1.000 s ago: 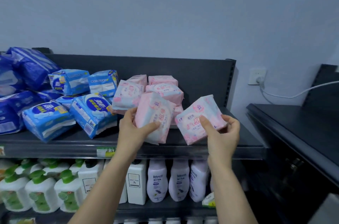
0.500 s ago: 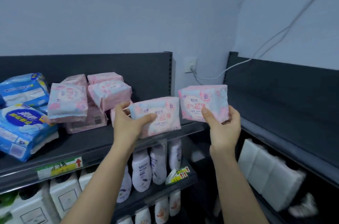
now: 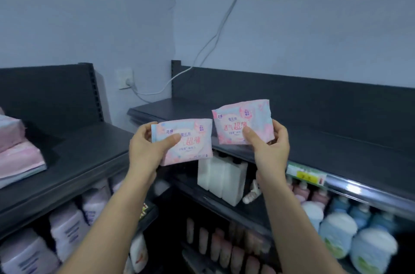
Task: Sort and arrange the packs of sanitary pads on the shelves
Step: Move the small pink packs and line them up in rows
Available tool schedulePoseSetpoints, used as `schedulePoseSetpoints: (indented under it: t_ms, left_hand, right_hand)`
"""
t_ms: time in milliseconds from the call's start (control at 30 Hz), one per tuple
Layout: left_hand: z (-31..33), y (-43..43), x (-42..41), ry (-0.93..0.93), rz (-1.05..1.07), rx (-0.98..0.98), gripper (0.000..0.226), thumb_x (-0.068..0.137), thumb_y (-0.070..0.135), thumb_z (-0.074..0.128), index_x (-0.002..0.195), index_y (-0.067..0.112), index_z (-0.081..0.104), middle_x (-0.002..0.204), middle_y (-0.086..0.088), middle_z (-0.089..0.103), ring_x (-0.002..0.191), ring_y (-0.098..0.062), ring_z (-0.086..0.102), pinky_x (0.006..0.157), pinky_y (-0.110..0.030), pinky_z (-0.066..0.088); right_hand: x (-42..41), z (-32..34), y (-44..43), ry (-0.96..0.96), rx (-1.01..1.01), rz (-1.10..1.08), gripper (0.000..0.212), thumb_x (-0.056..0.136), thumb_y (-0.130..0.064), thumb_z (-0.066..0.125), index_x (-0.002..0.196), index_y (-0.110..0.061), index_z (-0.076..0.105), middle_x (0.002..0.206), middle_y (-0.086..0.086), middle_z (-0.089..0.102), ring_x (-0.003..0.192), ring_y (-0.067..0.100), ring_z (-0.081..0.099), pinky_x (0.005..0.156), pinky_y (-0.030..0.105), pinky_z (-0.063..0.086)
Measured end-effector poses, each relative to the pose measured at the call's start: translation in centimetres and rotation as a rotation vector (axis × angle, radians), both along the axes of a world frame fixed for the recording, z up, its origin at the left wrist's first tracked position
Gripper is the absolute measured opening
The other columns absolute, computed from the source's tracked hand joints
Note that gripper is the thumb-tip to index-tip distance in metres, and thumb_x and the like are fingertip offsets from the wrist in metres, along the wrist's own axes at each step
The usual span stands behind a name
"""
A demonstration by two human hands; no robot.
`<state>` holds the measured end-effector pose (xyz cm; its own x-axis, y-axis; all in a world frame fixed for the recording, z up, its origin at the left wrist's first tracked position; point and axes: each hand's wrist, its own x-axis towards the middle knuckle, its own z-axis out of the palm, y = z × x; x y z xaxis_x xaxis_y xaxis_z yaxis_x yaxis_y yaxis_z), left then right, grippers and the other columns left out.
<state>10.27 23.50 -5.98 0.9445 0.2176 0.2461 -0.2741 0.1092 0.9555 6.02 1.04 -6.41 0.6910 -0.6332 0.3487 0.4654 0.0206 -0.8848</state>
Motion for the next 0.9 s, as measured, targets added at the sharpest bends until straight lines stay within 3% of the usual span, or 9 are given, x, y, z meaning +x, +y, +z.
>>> schedulePoseSetpoints:
  t_ms: [67, 233, 367, 433, 567, 667, 833, 900]
  left_hand:
    - [0.4, -2.9, -0.4, -0.003, -0.065, 0.002, 0.054, 0.069, 0.002, 0.084, 0.116, 0.009, 0.058, 0.111, -0.007, 0.068, 0.097, -0.021, 0.068, 0.076, -0.036, 0.058]
    - [1.0, -11.1, -2.3, 0.002, -0.221, -0.006, 0.056, 0.069, 0.006, 0.085, 0.118, 0.012, 0.057, 0.112, -0.003, 0.067, 0.1, -0.02, 0.068, 0.077, -0.039, 0.06]
    - [1.4, -18.7, -5.6, -0.01, -0.338, -0.021, 0.053, 0.073, 0.005, 0.082, 0.119, 0.01, 0.056, 0.111, -0.004, 0.067, 0.097, -0.02, 0.068, 0.051, -0.019, 0.052]
    - [1.6, -22.5, -7.2, -0.019, -0.391, -0.037, 0.051, 0.074, 0.003, 0.08, 0.119, 0.009, 0.056, 0.109, -0.003, 0.068, 0.096, -0.018, 0.068, 0.054, -0.02, 0.054]
    - [1.4, -30.0, -10.5, -0.035, -0.46, -0.042, 0.053, 0.072, 0.003, 0.081, 0.119, 0.006, 0.057, 0.109, -0.006, 0.069, 0.098, -0.019, 0.069, 0.077, -0.036, 0.059]
    - [1.0, -35.3, -12.9, -0.039, -0.527, -0.054, 0.054, 0.072, 0.004, 0.082, 0.12, 0.007, 0.056, 0.11, -0.006, 0.069, 0.099, -0.019, 0.069, 0.081, -0.039, 0.058]
    - [1.1, -43.5, -16.7, -0.045, -0.627, -0.076, 0.056, 0.072, 0.0, 0.081, 0.12, 0.01, 0.054, 0.111, -0.004, 0.067, 0.096, -0.014, 0.067, 0.071, -0.024, 0.056]
    - [1.3, -46.4, -17.9, -0.04, -0.674, -0.073, 0.056, 0.071, 0.0, 0.081, 0.119, 0.012, 0.054, 0.111, -0.003, 0.067, 0.096, -0.014, 0.067, 0.069, -0.024, 0.056]
  right_hand:
    - [-1.5, 0.1, -3.0, 0.002, -0.019, -0.071, 0.051, 0.074, -0.016, 0.082, 0.114, -0.029, 0.054, 0.117, -0.006, 0.063, 0.103, 0.008, 0.064, 0.081, 0.026, 0.051]
    - [-6.2, 0.4, -11.2, -0.01, -0.044, -0.196, 0.048, 0.074, -0.013, 0.082, 0.106, -0.032, 0.053, 0.11, -0.009, 0.064, 0.099, 0.007, 0.065, 0.083, 0.029, 0.054]
    - [-10.9, 0.6, -18.3, 0.025, -0.079, -0.317, 0.056, 0.057, -0.036, 0.084, 0.104, -0.04, 0.054, 0.121, 0.002, 0.057, 0.103, 0.016, 0.063, 0.087, 0.04, 0.056]
    - [-13.3, 0.6, -21.9, 0.042, -0.083, -0.369, 0.063, 0.048, -0.045, 0.081, 0.104, -0.041, 0.054, 0.124, 0.005, 0.055, 0.102, 0.017, 0.063, 0.086, 0.044, 0.057]
    - [-18.4, 0.2, -28.4, 0.064, -0.091, -0.426, 0.066, 0.047, -0.047, 0.082, 0.107, -0.038, 0.056, 0.123, 0.005, 0.055, 0.102, 0.017, 0.064, 0.086, 0.045, 0.057]
    - [-22.1, -0.2, -32.9, 0.071, -0.093, -0.488, 0.064, 0.047, -0.047, 0.083, 0.105, -0.039, 0.056, 0.122, 0.005, 0.056, 0.103, 0.018, 0.064, 0.087, 0.047, 0.056]
    - [-28.0, -0.5, -39.9, 0.094, -0.085, -0.58, 0.065, 0.049, -0.047, 0.083, 0.106, -0.041, 0.054, 0.123, 0.003, 0.055, 0.104, 0.017, 0.063, 0.089, 0.047, 0.055]
    - [-30.2, -0.3, -42.4, 0.098, -0.077, -0.616, 0.065, 0.049, -0.048, 0.083, 0.106, -0.041, 0.054, 0.124, 0.003, 0.054, 0.104, 0.018, 0.063, 0.088, 0.046, 0.055]
